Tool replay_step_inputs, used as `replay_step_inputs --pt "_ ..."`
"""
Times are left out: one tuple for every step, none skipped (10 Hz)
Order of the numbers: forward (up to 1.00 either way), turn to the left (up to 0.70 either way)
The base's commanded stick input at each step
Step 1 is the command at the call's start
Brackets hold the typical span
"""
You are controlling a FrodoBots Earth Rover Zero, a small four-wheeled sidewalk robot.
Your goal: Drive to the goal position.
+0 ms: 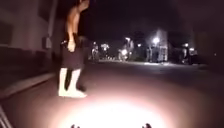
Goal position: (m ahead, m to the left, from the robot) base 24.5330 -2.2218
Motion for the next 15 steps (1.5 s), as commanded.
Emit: replay_step_inputs --pt "0.85 0.0" --pt "0.85 0.0" --pt "0.85 0.0" --pt "0.85 0.0" --pt "0.85 0.0" --pt "0.85 0.0" --pt "0.85 0.0" --pt "0.85 0.0" --pt "0.85 0.0" --pt "0.85 0.0" --pt "0.85 0.0" --pt "0.85 0.0" --pt "0.85 0.0" --pt "0.85 0.0" --pt "0.85 0.0"
